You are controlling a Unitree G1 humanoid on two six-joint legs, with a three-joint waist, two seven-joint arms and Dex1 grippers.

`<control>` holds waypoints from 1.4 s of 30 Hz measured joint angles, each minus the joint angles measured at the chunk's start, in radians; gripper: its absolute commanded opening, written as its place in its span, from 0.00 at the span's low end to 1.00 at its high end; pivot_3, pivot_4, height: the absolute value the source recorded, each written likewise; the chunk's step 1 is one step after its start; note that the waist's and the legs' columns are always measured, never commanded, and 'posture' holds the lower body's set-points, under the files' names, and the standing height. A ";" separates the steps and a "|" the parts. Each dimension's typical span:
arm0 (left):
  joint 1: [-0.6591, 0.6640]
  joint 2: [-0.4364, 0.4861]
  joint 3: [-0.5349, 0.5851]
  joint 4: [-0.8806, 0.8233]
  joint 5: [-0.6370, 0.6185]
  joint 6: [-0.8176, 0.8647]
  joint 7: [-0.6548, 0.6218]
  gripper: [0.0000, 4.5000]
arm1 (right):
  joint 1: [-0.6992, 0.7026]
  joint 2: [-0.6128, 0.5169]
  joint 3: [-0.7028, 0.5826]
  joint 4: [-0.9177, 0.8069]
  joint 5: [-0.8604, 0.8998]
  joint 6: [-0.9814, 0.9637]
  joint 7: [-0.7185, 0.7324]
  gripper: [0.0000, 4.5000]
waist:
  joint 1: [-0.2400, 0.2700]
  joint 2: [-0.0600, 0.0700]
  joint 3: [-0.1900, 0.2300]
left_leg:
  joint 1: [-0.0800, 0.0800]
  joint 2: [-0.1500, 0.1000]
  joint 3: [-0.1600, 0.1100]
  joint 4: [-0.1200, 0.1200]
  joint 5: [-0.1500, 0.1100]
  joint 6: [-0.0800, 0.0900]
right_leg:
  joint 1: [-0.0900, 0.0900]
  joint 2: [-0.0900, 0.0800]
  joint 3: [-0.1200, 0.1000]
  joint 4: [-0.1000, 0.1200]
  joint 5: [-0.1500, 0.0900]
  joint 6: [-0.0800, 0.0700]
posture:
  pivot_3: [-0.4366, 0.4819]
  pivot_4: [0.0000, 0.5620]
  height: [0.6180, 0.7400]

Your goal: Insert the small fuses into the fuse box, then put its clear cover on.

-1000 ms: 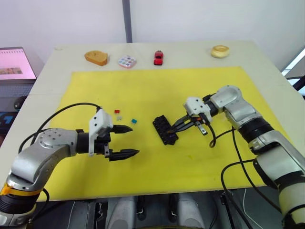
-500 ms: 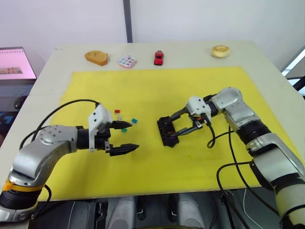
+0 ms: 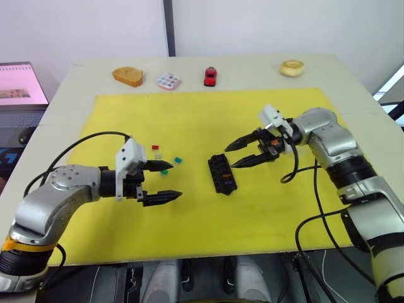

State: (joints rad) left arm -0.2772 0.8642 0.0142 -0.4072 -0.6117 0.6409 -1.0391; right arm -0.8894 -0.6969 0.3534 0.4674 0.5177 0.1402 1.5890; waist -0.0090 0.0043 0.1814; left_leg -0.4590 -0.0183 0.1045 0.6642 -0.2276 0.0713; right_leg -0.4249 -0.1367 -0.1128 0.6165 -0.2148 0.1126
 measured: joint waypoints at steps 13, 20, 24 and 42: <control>-0.079 0.015 -0.021 0.039 0.035 -0.039 -0.055 1.00 | 0.195 0.026 -0.089 -0.200 -0.071 0.097 -0.110 0.01 | -0.001 0.000 0.000 | -0.001 0.000 0.001 0.000 0.000 0.001 | 0.000 0.001 0.000 0.001 0.000 0.000 | 0.48 0.27 1.00; -0.078 -0.003 -0.030 0.042 0.035 -0.039 -0.057 1.00 | 0.210 0.035 -0.101 -0.218 -0.104 0.093 -0.110 0.01 | -0.002 0.000 0.000 | -0.001 0.000 0.001 0.000 0.001 0.001 | 0.000 0.001 0.000 0.001 0.000 0.000 | 0.48 0.27 1.00; -0.071 -0.006 -0.031 0.042 0.035 -0.039 -0.056 1.00 | 0.215 0.048 -0.106 -0.224 -0.113 0.093 -0.110 0.01 | -0.001 0.000 0.000 | -0.001 0.000 0.001 0.000 0.001 0.002 | 0.000 0.001 0.000 0.001 0.000 0.000 | 0.48 0.27 1.00; -0.040 -0.012 -0.029 0.038 0.032 -0.038 -0.028 1.00 | 0.214 0.052 -0.107 -0.166 -0.164 0.057 -0.069 0.01 | -0.002 0.000 0.000 | -0.001 0.000 0.001 0.000 0.001 0.001 | 0.000 0.001 0.000 0.001 0.000 0.000 | 0.48 0.27 1.00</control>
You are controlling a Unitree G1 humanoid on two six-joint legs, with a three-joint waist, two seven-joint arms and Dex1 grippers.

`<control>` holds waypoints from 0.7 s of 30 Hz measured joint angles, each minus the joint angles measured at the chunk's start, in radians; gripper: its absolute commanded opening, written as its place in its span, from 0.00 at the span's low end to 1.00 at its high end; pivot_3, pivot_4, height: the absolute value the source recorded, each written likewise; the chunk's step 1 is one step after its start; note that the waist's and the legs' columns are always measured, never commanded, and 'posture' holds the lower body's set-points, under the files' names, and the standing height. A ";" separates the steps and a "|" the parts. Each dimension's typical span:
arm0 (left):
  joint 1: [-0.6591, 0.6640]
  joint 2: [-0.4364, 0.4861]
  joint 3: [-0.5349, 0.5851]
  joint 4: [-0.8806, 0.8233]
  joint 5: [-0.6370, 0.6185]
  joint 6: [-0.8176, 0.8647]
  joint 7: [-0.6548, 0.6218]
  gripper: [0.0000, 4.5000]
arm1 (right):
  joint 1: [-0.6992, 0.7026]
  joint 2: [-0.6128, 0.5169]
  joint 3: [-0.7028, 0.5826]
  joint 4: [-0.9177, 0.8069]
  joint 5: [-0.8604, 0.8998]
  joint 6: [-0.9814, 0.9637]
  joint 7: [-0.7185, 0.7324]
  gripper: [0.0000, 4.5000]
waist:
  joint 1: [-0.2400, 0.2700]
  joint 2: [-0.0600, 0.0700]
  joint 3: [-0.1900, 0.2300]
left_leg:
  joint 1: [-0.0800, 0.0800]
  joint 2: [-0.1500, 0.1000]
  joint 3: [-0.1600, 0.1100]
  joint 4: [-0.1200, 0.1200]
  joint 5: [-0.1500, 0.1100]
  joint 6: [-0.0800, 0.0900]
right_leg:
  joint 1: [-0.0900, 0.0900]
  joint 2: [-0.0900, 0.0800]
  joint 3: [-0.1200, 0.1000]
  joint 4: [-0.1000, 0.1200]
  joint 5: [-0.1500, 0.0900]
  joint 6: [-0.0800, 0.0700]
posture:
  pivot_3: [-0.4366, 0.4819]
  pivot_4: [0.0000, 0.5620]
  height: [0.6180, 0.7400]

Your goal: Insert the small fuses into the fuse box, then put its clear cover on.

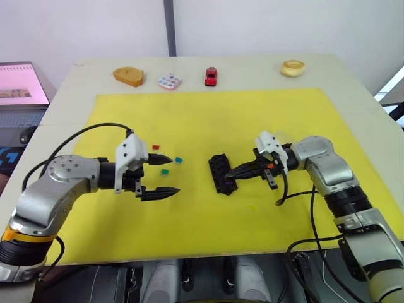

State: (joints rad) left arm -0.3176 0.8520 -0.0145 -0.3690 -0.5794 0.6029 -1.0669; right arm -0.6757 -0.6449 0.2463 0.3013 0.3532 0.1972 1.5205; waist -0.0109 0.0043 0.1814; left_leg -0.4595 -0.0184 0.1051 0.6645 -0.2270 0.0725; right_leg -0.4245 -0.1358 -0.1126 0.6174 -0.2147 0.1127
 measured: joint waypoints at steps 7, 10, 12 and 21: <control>0.006 0.000 0.001 0.000 0.000 0.000 0.000 1.00 | 0.000 0.000 0.000 0.000 -0.001 0.001 0.005 0.01 | 0.000 0.000 0.000 | 0.000 0.000 0.000 0.000 0.000 0.000 | 0.000 0.000 0.000 0.000 0.000 0.000 | 0.48 0.27 1.00; 0.006 0.000 0.001 0.000 0.000 0.000 0.000 1.00 | 0.000 0.004 -0.001 -0.001 -0.006 0.000 0.002 0.01 | 0.000 0.000 0.000 | 0.000 0.000 0.000 0.000 0.000 0.000 | 0.000 0.000 0.000 0.000 0.000 0.000 | 0.48 0.27 1.00; 0.006 0.000 0.001 0.000 0.000 0.000 0.000 1.00 | 0.001 0.005 -0.001 -0.002 -0.012 -0.006 -0.002 0.01 | 0.000 0.000 0.000 | 0.000 0.000 0.000 0.000 0.000 0.000 | 0.000 0.000 0.000 0.000 0.000 0.000 | 0.48 0.27 1.00; 0.028 0.009 0.035 -0.004 -0.001 0.000 -0.001 1.00 | 0.048 0.005 -0.025 -0.064 -0.010 0.039 -0.015 0.01 | 0.000 0.000 0.000 | 0.001 0.000 0.000 0.000 0.000 0.000 | 0.001 0.000 0.000 0.000 0.000 0.000 | 0.48 0.27 1.00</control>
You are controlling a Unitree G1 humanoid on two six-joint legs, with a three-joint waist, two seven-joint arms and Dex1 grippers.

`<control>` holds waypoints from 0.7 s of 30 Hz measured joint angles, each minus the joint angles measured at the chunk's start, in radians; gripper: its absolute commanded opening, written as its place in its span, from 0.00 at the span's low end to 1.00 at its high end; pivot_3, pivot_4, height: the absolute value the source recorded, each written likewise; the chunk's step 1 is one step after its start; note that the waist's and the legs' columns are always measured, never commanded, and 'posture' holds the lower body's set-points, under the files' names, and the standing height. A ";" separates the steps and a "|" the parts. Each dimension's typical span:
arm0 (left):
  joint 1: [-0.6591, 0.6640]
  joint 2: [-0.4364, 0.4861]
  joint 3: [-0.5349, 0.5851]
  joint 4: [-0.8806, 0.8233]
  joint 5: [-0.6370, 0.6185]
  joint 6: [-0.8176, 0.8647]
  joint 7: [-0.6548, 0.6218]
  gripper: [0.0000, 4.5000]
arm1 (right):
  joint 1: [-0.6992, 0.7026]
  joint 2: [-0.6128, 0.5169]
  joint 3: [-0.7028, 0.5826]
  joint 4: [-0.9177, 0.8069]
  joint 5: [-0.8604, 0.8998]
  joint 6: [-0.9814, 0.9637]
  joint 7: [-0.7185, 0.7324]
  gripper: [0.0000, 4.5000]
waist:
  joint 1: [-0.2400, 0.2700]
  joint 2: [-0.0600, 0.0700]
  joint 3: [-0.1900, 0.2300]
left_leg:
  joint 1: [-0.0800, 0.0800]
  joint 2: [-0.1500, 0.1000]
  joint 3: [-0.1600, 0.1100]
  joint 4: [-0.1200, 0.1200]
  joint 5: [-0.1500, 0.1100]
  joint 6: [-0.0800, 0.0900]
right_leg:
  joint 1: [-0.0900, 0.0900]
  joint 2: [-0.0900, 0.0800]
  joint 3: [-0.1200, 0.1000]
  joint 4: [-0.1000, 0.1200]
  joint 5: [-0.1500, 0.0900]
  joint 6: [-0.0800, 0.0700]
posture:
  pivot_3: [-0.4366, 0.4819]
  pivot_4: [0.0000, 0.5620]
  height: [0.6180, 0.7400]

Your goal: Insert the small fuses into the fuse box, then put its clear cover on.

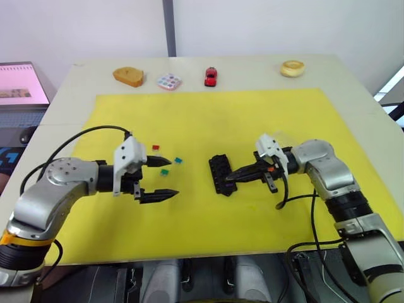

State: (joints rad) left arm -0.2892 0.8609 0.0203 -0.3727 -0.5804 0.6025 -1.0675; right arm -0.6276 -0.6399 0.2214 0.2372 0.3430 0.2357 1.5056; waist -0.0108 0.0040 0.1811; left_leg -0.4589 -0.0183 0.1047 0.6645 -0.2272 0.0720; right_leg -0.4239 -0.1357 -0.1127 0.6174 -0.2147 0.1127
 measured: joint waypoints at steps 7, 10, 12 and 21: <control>-0.001 -0.003 0.032 0.065 -0.004 0.002 0.006 1.00 | 0.001 0.000 -0.030 -0.011 0.034 0.072 -0.018 0.01 | 0.000 0.000 0.000 | 0.000 0.000 0.000 0.000 0.000 0.000 | 0.000 0.000 0.000 0.000 0.000 0.000 | 0.48 0.27 1.00; -0.022 -0.006 0.083 0.108 -0.029 0.020 0.023 1.00 | -0.002 -0.011 -0.074 -0.044 0.078 0.157 -0.037 0.01 | 0.001 0.000 0.000 | 0.000 0.000 0.000 0.000 0.000 0.000 | -0.001 0.000 0.000 0.000 0.000 0.000 | 0.48 0.27 1.00; -0.031 -0.002 0.133 0.141 -0.048 0.032 0.030 1.00 | -0.011 -0.044 -0.101 -0.072 0.108 0.233 -0.056 0.01 | 0.001 0.000 0.000 | -0.001 0.000 0.000 0.000 0.000 0.000 | -0.001 -0.001 0.000 0.000 0.000 0.000 | 0.48 0.27 1.00; 0.023 -0.017 0.353 0.420 -0.015 -0.058 0.117 1.00 | -0.021 -0.120 -0.487 0.094 0.187 0.342 -0.420 0.01 | 0.002 0.000 0.000 | 0.000 -0.001 0.000 -0.001 0.000 -0.001 | -0.002 -0.002 0.000 -0.001 0.000 0.000 | 0.48 0.27 1.00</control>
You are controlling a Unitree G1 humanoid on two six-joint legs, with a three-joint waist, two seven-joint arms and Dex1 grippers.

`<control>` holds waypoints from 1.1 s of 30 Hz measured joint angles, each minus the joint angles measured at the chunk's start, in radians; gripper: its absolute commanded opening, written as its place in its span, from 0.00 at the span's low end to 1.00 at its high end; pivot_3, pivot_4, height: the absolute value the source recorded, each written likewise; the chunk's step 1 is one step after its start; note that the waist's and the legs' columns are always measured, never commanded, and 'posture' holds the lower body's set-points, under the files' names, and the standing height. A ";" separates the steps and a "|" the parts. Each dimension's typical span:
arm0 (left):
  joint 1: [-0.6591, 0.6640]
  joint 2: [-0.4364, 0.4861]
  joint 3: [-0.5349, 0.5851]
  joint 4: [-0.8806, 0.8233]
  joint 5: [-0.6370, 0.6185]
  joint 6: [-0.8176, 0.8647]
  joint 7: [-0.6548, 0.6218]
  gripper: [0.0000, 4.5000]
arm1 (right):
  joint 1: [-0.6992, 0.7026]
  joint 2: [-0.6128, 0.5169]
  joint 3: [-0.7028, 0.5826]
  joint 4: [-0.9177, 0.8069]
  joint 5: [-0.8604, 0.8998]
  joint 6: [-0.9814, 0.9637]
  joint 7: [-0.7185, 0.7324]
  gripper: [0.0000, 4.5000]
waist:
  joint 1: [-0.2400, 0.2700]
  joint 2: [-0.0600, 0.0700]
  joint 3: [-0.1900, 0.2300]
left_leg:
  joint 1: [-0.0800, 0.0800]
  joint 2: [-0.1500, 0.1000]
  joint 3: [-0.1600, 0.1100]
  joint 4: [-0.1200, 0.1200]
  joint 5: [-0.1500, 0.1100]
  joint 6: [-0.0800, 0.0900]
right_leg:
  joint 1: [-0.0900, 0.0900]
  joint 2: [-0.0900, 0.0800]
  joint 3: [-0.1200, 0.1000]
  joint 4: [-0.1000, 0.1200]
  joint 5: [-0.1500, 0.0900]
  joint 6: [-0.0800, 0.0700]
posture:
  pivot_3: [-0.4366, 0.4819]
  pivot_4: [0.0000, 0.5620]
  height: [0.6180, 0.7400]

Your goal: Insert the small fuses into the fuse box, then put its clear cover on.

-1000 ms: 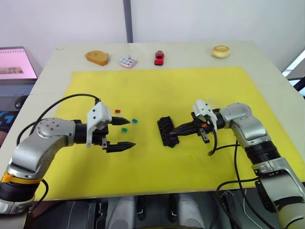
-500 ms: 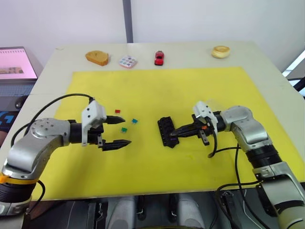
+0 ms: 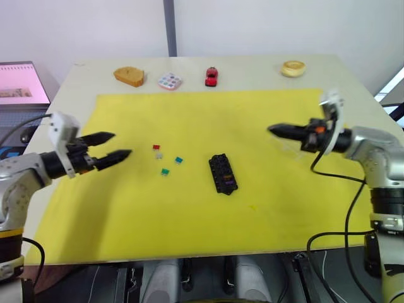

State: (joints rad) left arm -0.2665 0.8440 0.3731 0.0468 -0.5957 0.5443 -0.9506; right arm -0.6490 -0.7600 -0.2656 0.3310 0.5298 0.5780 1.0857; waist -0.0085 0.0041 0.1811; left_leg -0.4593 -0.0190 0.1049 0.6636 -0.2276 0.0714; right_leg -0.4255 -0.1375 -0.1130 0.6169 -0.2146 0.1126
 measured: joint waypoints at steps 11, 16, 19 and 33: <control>-0.076 0.004 0.035 0.363 0.124 -0.230 0.011 1.00 | 0.004 -0.075 -0.126 0.318 -0.138 -0.337 -0.256 0.98 | -0.002 0.000 0.000 | 0.000 0.000 0.003 -0.001 0.000 0.000 | -0.001 0.000 0.000 0.001 0.000 0.000 | 0.48 0.27 1.00; -0.050 -0.034 0.037 0.372 0.128 -0.247 0.030 1.00 | -0.029 -0.097 -0.124 0.480 -0.217 -0.457 -0.388 0.98 | -0.012 0.000 0.000 | 0.000 0.001 0.003 -0.001 0.000 0.000 | -0.001 0.000 0.001 0.001 0.000 0.000 | 0.48 0.27 1.00; -0.028 -0.055 0.038 0.366 0.122 -0.218 0.042 1.00 | -0.037 -0.064 -0.123 0.522 -0.208 -0.441 -0.374 0.98 | -0.016 0.000 0.000 | 0.000 0.002 0.003 -0.001 0.001 0.002 | -0.001 0.000 0.001 0.001 0.000 0.000 | 0.48 0.27 1.00; 0.008 -0.024 0.055 0.286 0.097 -0.177 0.037 1.00 | -0.148 -0.044 -0.093 0.598 -0.220 -0.419 -0.398 0.98 | -0.009 0.001 0.000 | 0.000 0.001 0.003 -0.001 0.000 0.001 | -0.001 -0.001 0.001 0.001 0.000 0.000 | 0.48 0.27 1.00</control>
State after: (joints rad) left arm -0.2586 0.8202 0.4277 0.3323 -0.4984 0.3672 -0.9138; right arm -0.7974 -0.8036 -0.3584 0.9289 0.3097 0.1592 0.6872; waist -0.0171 0.0049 0.1814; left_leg -0.4594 -0.0181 0.1075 0.6630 -0.2273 0.0719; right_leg -0.4261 -0.1382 -0.1122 0.6179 -0.2145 0.1127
